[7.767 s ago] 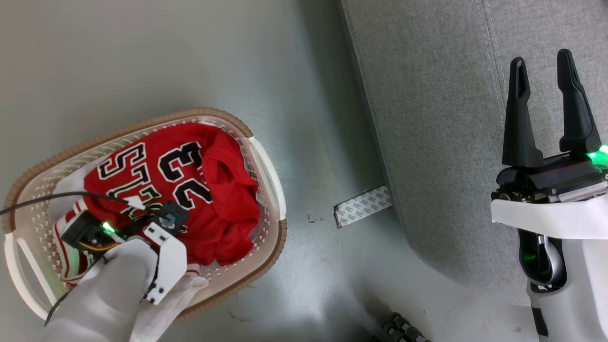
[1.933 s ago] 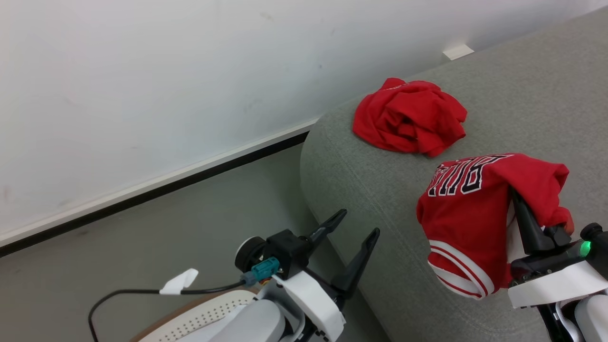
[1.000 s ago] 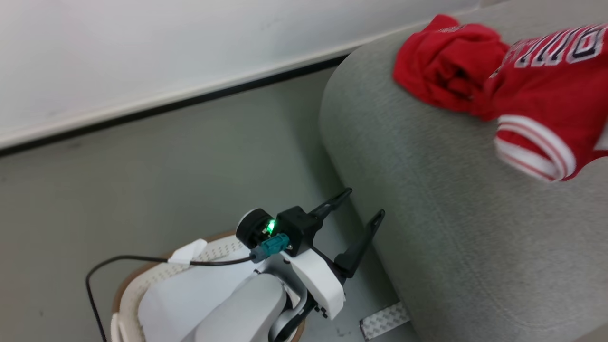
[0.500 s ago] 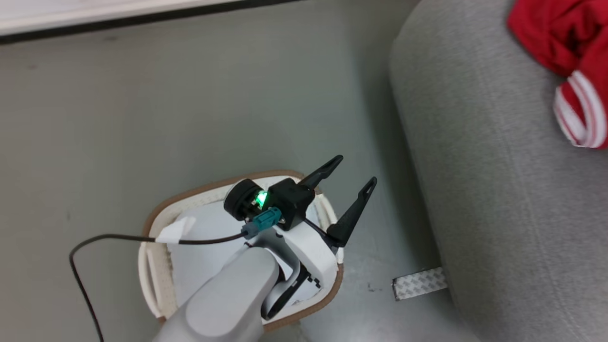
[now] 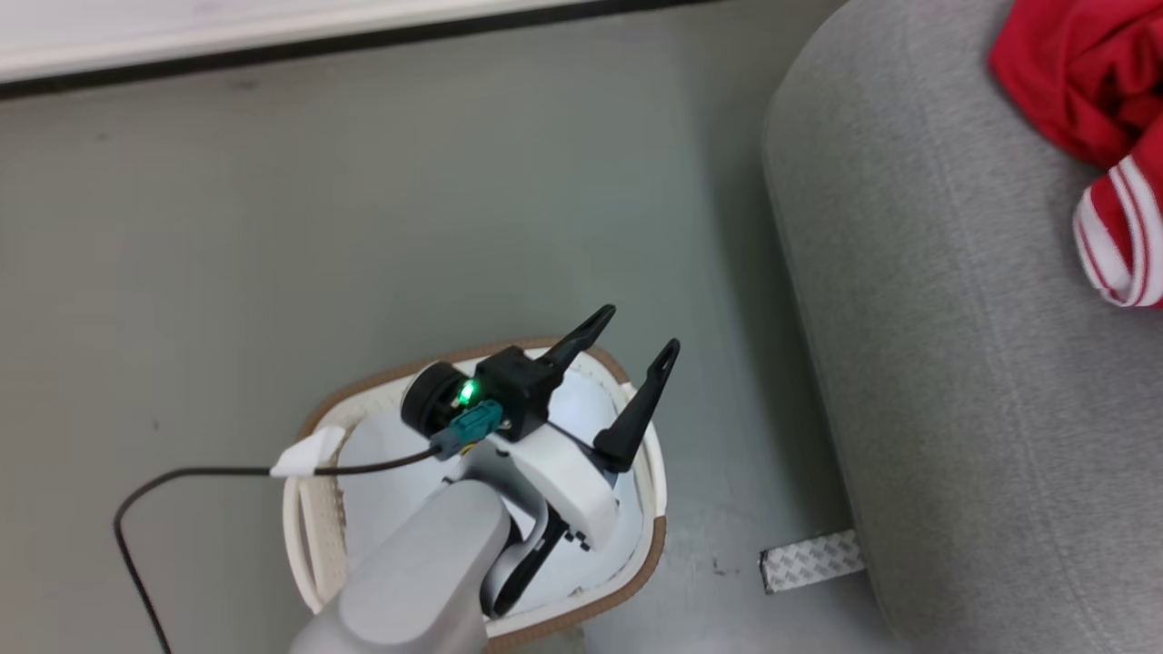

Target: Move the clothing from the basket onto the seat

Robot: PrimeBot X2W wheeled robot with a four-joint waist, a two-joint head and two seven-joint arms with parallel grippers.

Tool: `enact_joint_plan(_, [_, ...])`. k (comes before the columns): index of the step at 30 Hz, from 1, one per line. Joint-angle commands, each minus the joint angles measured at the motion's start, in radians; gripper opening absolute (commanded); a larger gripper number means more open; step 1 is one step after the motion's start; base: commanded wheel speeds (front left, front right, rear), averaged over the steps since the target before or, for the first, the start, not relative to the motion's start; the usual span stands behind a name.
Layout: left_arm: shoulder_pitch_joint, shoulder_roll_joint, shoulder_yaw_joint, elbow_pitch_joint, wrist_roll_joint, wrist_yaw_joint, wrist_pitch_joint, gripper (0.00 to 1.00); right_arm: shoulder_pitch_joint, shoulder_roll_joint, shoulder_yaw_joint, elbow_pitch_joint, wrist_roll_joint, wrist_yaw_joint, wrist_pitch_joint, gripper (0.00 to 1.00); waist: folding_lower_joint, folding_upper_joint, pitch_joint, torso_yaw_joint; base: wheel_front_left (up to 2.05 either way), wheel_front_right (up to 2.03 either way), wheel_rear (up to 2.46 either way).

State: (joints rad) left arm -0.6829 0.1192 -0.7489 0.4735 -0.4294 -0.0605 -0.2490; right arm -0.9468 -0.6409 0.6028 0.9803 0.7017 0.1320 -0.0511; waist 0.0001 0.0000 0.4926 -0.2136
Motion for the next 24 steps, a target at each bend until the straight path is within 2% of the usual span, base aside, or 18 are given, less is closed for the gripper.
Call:
enact_joint_plan(1, [0.022, 0.006, 0.011, 0.008, -0.014, 0.005, -0.007, 1.00, -0.001, 0.008, 0.027, 0.011, 0.025, -0.003, 0.028, 1.00, -0.0001, 0.0000, -0.053, -0.027, 0.00, 0.00, 0.00])
enact_joint_plan(8, [0.097, -0.005, 0.052, 0.025, -0.051, 0.008, -0.015, 1.00, 0.055, -0.029, 0.134, -0.016, 0.091, -0.003, 0.107, 1.00, -0.0001, 0.0000, -0.219, -0.043, 0.00, 0.00, 0.00])
enact_joint_plan(14, [0.178, 0.015, 0.126, -0.011, -0.060, 0.029, -0.015, 1.00, 0.116, -0.111, 0.190, -0.093, 0.144, -0.003, 0.162, 1.00, -0.0001, 0.0000, -0.320, -0.033, 0.00, 0.00, 0.00])
enact_joint_plan(21, [0.267, 0.053, 0.254, -0.081, -0.063, 0.065, -0.015, 1.00, 0.174, -0.167, 0.164, -0.278, 0.174, -0.003, 0.037, 1.00, -0.0001, 0.0000, -0.412, 0.014, 0.00, 0.00, 0.00])
enact_joint_plan(24, [0.307, 0.069, 0.319, -0.114, -0.066, 0.081, -0.015, 1.00, 0.211, -0.151, 0.135, -0.367, 0.161, -0.003, -0.041, 1.00, -0.0001, 0.0000, -0.450, 0.041, 0.00, 0.00, 0.00])
